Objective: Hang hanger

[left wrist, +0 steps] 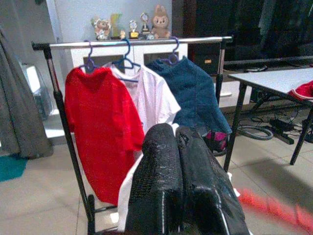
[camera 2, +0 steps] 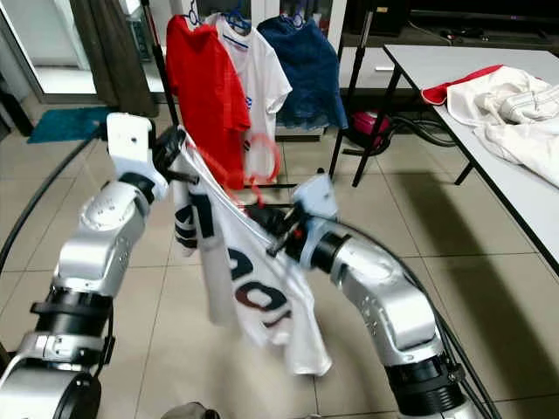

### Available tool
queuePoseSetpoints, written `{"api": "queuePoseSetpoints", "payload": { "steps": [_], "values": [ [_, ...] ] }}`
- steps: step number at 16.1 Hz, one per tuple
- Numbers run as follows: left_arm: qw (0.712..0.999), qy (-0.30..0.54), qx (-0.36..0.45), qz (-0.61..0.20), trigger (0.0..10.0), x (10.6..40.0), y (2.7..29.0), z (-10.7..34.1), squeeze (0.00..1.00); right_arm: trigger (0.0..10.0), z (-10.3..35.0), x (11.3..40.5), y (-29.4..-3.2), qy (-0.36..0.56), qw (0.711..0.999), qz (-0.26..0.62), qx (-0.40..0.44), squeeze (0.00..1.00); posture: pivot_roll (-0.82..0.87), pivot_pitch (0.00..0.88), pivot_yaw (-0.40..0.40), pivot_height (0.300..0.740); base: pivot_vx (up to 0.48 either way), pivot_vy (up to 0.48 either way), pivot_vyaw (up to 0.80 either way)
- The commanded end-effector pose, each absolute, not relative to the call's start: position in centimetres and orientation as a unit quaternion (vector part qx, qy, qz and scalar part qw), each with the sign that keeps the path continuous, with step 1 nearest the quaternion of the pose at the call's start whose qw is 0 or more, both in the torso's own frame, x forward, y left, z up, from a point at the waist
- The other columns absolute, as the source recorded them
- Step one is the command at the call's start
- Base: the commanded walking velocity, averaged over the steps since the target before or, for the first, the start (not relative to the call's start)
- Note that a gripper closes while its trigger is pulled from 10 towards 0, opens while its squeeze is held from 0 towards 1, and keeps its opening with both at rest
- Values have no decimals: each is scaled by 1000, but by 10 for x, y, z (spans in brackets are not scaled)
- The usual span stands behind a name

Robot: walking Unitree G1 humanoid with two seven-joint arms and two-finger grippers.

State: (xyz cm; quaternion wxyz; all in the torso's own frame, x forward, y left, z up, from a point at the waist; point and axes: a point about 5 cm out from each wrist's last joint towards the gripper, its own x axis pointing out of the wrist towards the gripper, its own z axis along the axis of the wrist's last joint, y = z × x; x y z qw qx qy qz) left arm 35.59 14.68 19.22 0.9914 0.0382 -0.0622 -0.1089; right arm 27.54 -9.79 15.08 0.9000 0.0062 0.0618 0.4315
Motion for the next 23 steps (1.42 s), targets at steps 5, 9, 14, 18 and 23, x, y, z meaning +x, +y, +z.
{"api": "queuePoseSetpoints", "payload": {
  "steps": [5,9,14,18,23],
  "values": [
    [977,-73,57,-194,0,360,133,205,0,10000,145,274,-97,72,895,439,-22,0,-107,0,3,740,0,0,0],
    [934,-23,131,-333,0,342,102,182,0,10000,155,281,-100,52,911,409,3,0,-112,0,11,740,0,0,0],
    [947,-13,162,-277,0,346,129,183,0,10000,152,282,-106,67,914,401,7,0,-111,0,11,740,0,0,0],
    [928,-18,159,-336,0,335,126,184,0,10000,152,286,-108,69,918,389,15,0,-109,0,7,740,0,0,0],
    [929,-34,168,-327,0,335,130,196,0,10000,145,288,-113,89,923,373,4,0,-108,0,4,740,0,0,0]
  ]
}}
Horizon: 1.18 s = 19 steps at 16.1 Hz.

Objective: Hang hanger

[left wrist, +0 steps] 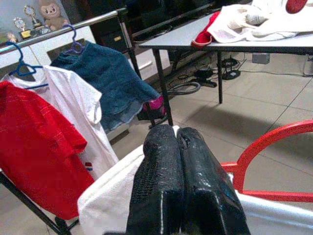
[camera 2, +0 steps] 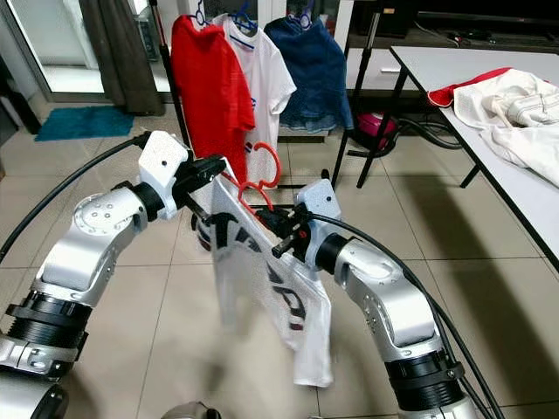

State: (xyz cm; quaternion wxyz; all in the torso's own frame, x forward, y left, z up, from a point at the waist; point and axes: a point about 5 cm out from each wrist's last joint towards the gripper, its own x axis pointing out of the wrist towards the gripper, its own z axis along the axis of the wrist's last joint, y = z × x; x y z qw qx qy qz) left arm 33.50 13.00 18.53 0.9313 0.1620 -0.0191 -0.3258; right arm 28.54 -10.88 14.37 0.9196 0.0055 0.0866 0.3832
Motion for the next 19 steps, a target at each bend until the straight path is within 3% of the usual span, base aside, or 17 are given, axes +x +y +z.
{"api": "queuePoseSetpoints", "payload": {
  "steps": [1,2,3,5,7,10,12,13,14,19],
  "values": [
    [933,-23,185,-309,2078,337,135,193,0,10000,146,288,-114,87,924,373,4,0,-109,0,4,740,0,0,0],
    [935,-12,180,-306,10000,337,137,191,0,10000,147,289,-114,86,924,374,6,0,-109,0,4,740,0,0,0],
    [940,0,189,-285,10000,340,144,190,1000,10000,148,289,-114,85,924,372,9,0,-110,0,2,740,0,0,0],
    [950,7,204,-236,10000,344,158,189,1000,10000,148,289,-116,90,923,372,34,0,-110,0,-3,740,0,0,0],
    [950,-1,199,-239,10000,343,159,192,1000,10000,146,288,-117,98,923,369,50,0,-108,0,-8,740,0,0,0],
    [953,-28,125,-273,10000,335,149,198,1000,10000,144,286,-119,96,928,353,69,0,-108,0,-9,740,0,0,0],
    [975,-24,81,-205,10000,330,162,190,992,10000,142,289,-129,85,955,281,41,0,-107,0,-8,740,0,0,0],
    [979,-15,79,-189,10000,326,166,183,318,10000,139,288,-132,93,960,260,42,0,-107,0,-10,740,0,0,0],
    [983,-12,86,-165,10000,318,171,174,0,10000,133,287,-138,105,967,228,35,0,-109,0,-11,740,0,0,0],
    [983,51,95,-151,10000,266,175,126,0,10000,113,263,-172,130,987,85,42,0,-125,58,-26,740,0,0,0]
  ]
}}
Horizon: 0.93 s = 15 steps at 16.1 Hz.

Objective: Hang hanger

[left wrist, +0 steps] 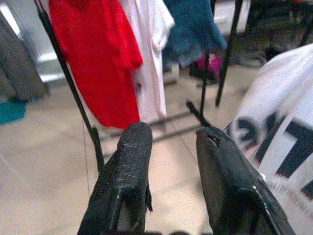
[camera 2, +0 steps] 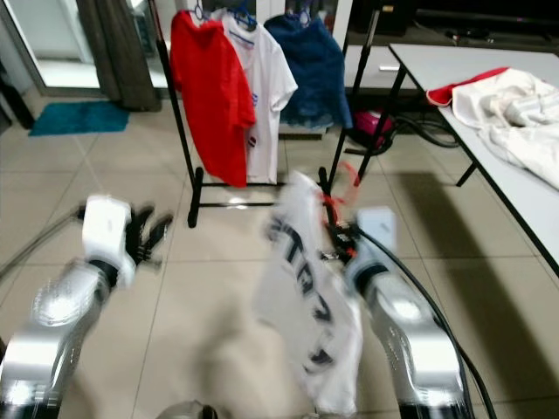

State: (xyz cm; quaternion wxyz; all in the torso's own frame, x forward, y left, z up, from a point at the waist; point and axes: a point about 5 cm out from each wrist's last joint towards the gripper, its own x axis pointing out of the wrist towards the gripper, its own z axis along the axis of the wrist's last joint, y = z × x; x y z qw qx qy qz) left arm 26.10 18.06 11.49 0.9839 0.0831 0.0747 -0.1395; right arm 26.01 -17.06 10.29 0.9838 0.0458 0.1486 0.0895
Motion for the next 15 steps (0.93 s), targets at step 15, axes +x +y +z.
{"api": "queuePoseSetpoints", "payload": {
  "steps": [15],
  "values": [
    [990,37,66,-121,10000,275,174,131,0,10000,114,262,-163,67,994,52,68,0,-106,24,19,740,378,0,-140]
  ]
}}
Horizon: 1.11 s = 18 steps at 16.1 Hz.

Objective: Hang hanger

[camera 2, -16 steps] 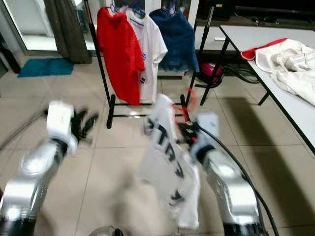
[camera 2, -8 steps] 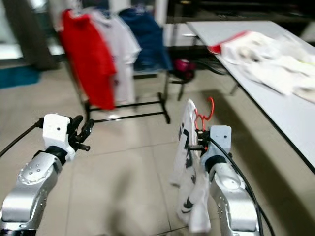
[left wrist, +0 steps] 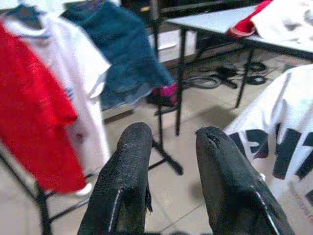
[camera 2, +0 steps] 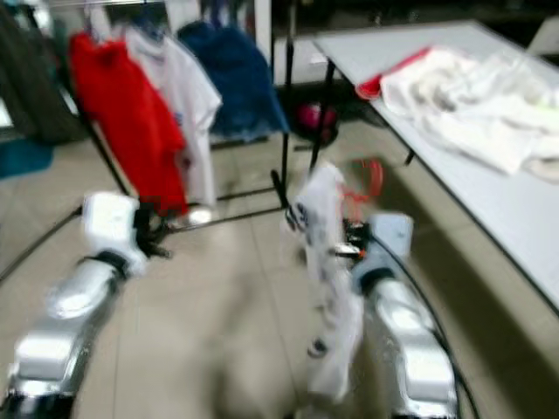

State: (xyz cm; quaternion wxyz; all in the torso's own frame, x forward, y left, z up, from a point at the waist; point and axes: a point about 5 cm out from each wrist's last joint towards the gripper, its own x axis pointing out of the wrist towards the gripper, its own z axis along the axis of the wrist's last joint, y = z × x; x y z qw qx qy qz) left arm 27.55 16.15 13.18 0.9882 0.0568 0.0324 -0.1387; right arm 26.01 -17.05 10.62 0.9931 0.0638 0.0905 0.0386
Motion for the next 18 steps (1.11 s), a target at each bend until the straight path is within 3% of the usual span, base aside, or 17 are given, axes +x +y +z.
{"api": "queuePoseSetpoints", "payload": {
  "steps": [1,18],
  "values": [
    [990,37,67,-122,10000,276,174,131,0,10000,112,261,-162,68,994,49,73,0,-103,22,25,740,409,0,0],
    [986,43,75,-139,10000,276,174,131,0,10000,114,268,-155,61,992,76,78,0,-75,22,23,740,405,0,0]
  ]
}}
